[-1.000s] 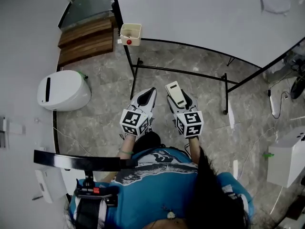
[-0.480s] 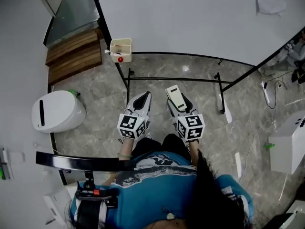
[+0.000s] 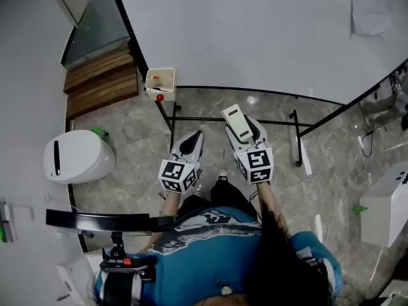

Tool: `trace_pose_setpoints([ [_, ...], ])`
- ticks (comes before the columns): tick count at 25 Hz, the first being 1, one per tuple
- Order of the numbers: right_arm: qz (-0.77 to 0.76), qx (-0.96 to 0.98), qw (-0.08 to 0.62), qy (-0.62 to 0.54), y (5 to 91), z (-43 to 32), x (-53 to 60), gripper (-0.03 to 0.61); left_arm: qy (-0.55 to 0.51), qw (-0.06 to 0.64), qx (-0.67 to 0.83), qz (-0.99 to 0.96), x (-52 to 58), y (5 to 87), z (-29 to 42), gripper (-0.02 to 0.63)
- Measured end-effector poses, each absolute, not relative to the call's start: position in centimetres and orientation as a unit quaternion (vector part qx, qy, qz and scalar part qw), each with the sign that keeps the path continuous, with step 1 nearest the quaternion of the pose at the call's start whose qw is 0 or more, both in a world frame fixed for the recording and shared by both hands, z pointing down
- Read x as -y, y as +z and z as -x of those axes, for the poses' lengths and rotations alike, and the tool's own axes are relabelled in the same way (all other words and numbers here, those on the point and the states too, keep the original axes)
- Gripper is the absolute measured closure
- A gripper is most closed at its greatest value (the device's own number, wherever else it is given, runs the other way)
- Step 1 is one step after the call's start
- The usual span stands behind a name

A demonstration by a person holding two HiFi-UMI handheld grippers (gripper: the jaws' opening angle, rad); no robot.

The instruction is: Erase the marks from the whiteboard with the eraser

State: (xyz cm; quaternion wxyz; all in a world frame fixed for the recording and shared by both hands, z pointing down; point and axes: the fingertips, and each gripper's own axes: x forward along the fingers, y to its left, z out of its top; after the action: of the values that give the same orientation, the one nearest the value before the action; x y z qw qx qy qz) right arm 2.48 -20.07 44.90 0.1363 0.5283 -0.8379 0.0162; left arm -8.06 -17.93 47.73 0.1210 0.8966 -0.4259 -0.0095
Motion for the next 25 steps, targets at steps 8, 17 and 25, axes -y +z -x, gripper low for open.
trace_pose_setpoints([
  [8,-0.497,0.837,0.170,-0.152,39.1,-3.7,29.6,0.314,-0.034,0.102,0.475,-0.873,24.7,45.6,6.6,0.611],
  [17,-0.466,0.823,0.155,-0.286,34.4,-3.9,36.9,0.314,-0.019,0.089,0.495,-0.864,28.7,45.7,2.5,0.611],
  [25,-0.418,0.821,0.137,-0.365,32.2,0.2,39.5,0.316,-0.004,0.093,0.511,-0.855,30.5,46.2,2.2,0.611],
])
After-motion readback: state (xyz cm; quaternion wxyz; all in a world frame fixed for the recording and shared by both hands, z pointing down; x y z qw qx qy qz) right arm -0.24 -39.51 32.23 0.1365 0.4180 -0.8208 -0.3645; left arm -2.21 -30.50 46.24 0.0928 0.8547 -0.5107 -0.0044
